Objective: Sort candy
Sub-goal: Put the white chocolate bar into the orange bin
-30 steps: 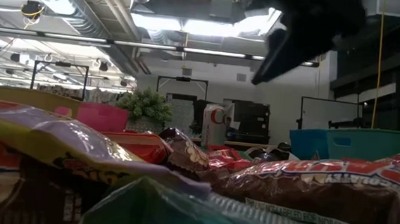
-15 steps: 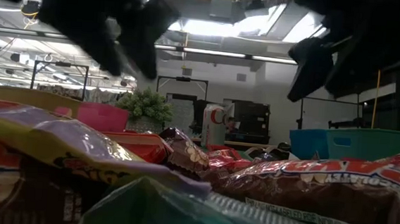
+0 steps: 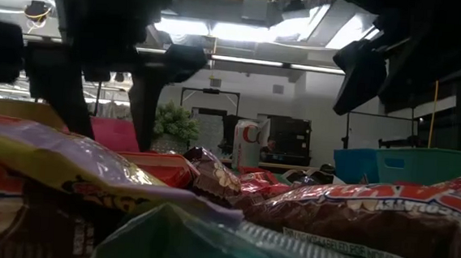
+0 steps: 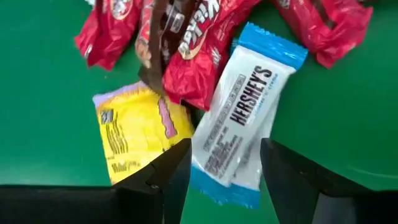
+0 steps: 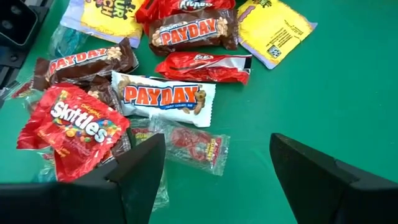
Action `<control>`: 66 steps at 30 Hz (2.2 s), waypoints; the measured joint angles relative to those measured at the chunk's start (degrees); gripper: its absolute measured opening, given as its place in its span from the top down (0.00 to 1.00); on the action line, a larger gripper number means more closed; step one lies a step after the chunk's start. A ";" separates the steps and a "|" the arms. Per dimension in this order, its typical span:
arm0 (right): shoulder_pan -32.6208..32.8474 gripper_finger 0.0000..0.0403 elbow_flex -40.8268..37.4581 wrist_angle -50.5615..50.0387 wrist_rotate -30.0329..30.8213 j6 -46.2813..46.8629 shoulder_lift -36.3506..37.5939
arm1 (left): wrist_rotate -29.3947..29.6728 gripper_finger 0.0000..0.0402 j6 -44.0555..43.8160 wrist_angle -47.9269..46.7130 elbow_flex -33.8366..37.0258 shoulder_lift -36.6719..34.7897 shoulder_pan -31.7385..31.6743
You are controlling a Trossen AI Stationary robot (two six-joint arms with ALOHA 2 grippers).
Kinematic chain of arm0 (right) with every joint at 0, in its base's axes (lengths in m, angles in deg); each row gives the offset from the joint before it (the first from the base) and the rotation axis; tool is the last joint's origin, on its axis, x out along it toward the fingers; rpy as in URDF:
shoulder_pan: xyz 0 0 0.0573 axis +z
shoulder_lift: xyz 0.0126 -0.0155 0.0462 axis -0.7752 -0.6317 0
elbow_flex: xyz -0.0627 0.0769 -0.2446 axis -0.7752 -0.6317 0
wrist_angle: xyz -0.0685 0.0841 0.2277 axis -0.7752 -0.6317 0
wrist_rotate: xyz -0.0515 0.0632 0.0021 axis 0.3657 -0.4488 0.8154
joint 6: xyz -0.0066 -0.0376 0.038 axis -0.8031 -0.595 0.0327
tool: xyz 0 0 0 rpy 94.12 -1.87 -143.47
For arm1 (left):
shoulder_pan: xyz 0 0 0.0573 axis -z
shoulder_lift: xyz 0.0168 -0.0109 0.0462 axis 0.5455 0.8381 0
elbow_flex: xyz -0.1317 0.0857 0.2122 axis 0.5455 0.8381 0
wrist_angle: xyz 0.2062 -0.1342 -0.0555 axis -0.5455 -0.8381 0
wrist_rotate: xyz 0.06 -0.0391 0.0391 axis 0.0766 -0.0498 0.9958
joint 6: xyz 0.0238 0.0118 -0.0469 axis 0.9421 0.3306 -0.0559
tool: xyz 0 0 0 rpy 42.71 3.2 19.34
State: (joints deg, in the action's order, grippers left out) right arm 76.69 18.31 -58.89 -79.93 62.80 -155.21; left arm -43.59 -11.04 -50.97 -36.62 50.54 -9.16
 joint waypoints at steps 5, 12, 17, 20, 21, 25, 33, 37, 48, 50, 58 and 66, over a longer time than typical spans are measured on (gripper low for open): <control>0.00 0.28 0.00 -0.02 0.00 0.02 -0.02 | -0.02 0.56 2.11 3.05 0.00 0.81 0.00; 0.00 0.28 0.00 0.00 0.00 0.02 -0.04 | -2.25 0.56 3.17 4.03 0.00 0.96 -0.06; 0.00 0.28 0.00 -0.02 0.01 0.02 -0.04 | -3.87 0.56 3.18 4.80 0.00 1.68 -0.69; 0.00 0.28 0.00 -0.04 0.00 0.02 -0.07 | -4.36 0.56 3.17 4.73 -0.01 1.82 -0.88; 0.00 0.28 0.00 -0.04 0.00 0.02 -0.07 | -5.00 0.56 3.07 4.78 0.00 1.79 -1.09; 0.00 0.28 0.00 -0.07 0.00 0.02 -0.07 | -7.99 0.56 -2.06 4.73 0.00 1.79 -1.72; 0.00 0.28 0.00 -0.09 0.00 0.00 -0.07 | -11.43 0.58 -11.23 4.44 0.00 1.77 -1.88; 0.00 0.28 0.00 -0.11 0.00 -0.02 -0.07 | -11.43 0.62 -13.02 4.42 0.00 1.77 -2.01; 0.00 0.28 0.00 -0.11 0.00 -0.06 -0.07 | -14.14 0.78 -20.81 4.47 -0.02 1.66 -3.54; 0.00 0.28 0.00 -0.11 0.00 -0.07 -0.07 | -14.47 0.80 -22.58 4.53 -0.02 1.55 -3.85; 0.00 0.28 0.00 -0.11 0.00 -0.11 -0.07 | -14.44 0.92 -25.99 5.14 -0.01 -0.54 -5.00; 0.00 0.28 0.00 -0.17 0.00 -0.14 -0.07 | -17.34 0.99 -33.07 5.18 -0.02 -0.59 -6.40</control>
State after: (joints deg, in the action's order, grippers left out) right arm 76.69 18.31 -59.06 -79.93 62.66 -155.27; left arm -60.93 -44.11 -45.80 -36.65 49.95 -15.56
